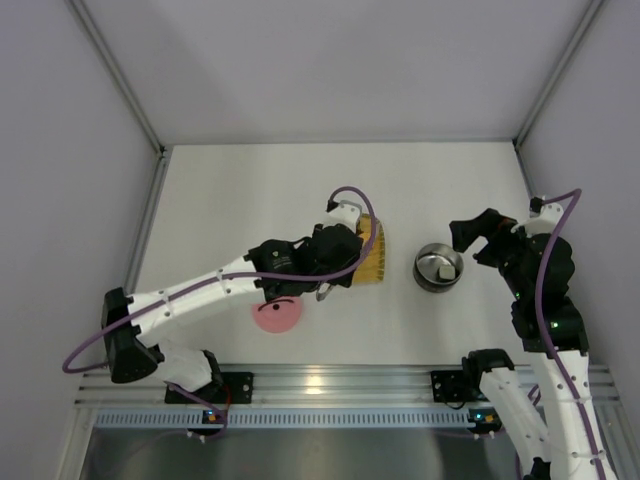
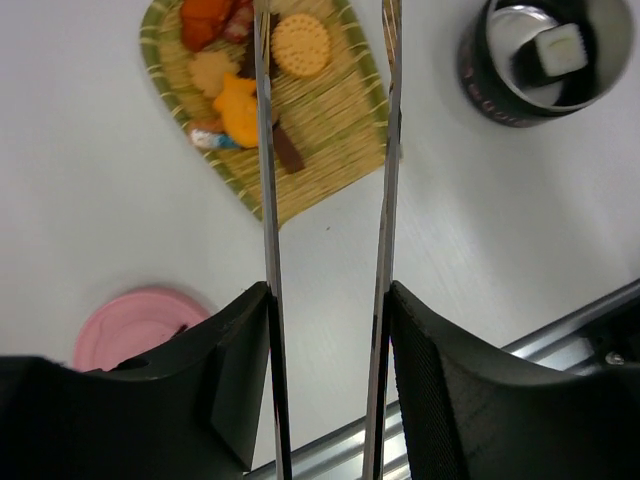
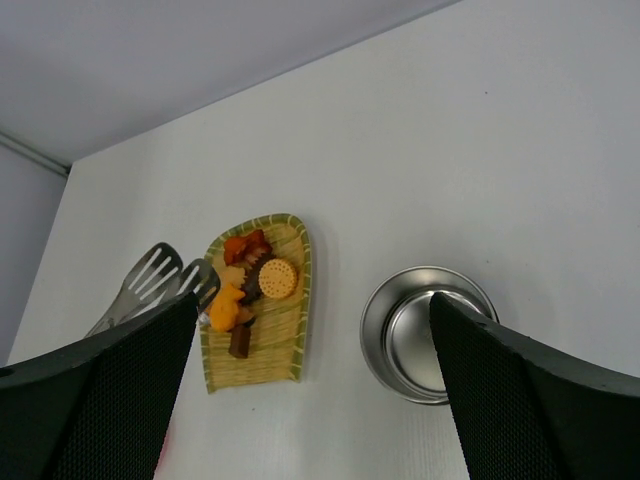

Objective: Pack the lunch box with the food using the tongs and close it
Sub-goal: Pick up the fake food from the plate.

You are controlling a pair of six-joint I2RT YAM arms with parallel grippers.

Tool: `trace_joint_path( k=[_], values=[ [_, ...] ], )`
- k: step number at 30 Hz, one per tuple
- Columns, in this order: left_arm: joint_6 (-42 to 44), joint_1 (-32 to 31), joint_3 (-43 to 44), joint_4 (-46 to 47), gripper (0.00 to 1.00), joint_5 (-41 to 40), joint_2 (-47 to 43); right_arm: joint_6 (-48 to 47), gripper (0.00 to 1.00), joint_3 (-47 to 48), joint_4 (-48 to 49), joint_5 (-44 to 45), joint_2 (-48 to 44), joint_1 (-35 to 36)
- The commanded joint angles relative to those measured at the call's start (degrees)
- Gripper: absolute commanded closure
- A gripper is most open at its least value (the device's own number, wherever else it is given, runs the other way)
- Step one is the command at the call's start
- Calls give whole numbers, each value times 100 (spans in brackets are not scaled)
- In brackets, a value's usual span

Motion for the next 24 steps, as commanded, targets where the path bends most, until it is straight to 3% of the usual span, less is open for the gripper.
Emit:
trace_joint_path(
  k=[1, 10, 24],
  values=[
    [-285, -20, -321, -429, 46, -924, -109, 52, 3, 86, 148, -125, -4, -65],
    [-461, 33, -840, -473, 44, -1057, 119, 26, 3, 130, 148, -126, 40, -56],
    [-321, 129, -893, -113, 46, -671, 497, 9, 3, 183, 148, -126, 75, -56]
  ],
)
